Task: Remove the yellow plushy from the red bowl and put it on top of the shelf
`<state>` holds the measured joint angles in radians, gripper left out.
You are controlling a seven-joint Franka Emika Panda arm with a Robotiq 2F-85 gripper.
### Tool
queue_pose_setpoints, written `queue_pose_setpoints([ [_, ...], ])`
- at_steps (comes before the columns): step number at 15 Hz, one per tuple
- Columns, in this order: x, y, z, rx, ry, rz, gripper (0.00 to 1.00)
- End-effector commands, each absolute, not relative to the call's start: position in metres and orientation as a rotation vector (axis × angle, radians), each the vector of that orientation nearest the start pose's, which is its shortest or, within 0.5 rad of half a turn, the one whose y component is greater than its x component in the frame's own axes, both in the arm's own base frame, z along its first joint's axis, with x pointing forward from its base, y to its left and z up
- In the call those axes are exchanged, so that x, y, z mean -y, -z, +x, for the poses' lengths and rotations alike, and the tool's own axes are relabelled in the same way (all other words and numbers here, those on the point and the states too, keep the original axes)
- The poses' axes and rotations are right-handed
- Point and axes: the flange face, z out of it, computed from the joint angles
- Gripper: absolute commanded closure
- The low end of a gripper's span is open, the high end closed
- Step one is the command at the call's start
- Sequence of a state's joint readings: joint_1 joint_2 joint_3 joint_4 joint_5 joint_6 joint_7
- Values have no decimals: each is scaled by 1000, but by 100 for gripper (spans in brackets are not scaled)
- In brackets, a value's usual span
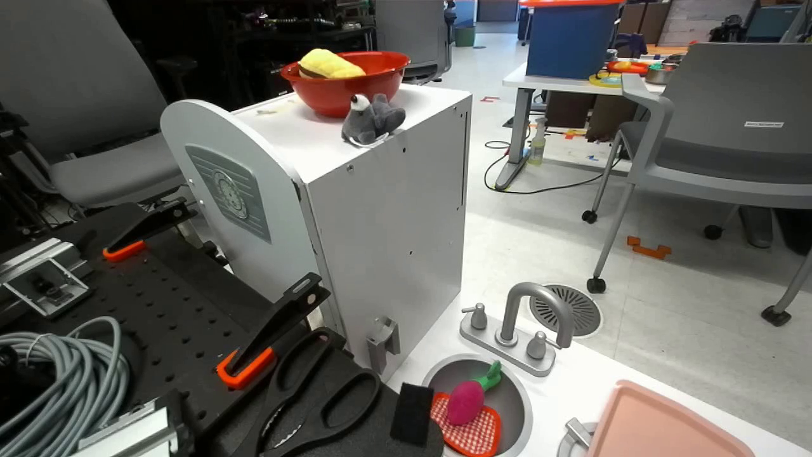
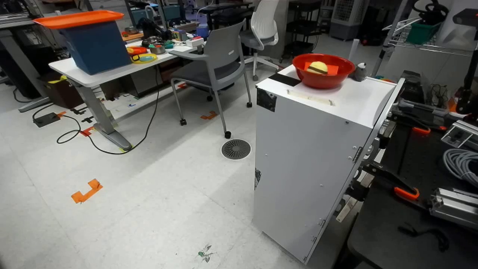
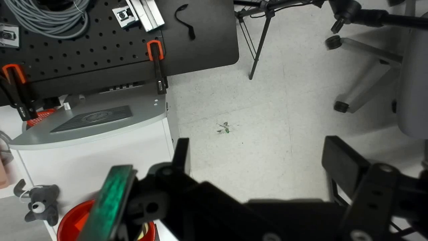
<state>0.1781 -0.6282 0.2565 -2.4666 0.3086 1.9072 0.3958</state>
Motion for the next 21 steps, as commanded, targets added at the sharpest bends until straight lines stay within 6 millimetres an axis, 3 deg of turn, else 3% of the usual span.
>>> queue_pose_setpoints([
  [1,-185,-507,326,-147,-1,-2982,0],
  [18,-185,-507,326,-147,-1,-2982,0],
  [21,-171,-507,322,-268,7,-2965,0],
])
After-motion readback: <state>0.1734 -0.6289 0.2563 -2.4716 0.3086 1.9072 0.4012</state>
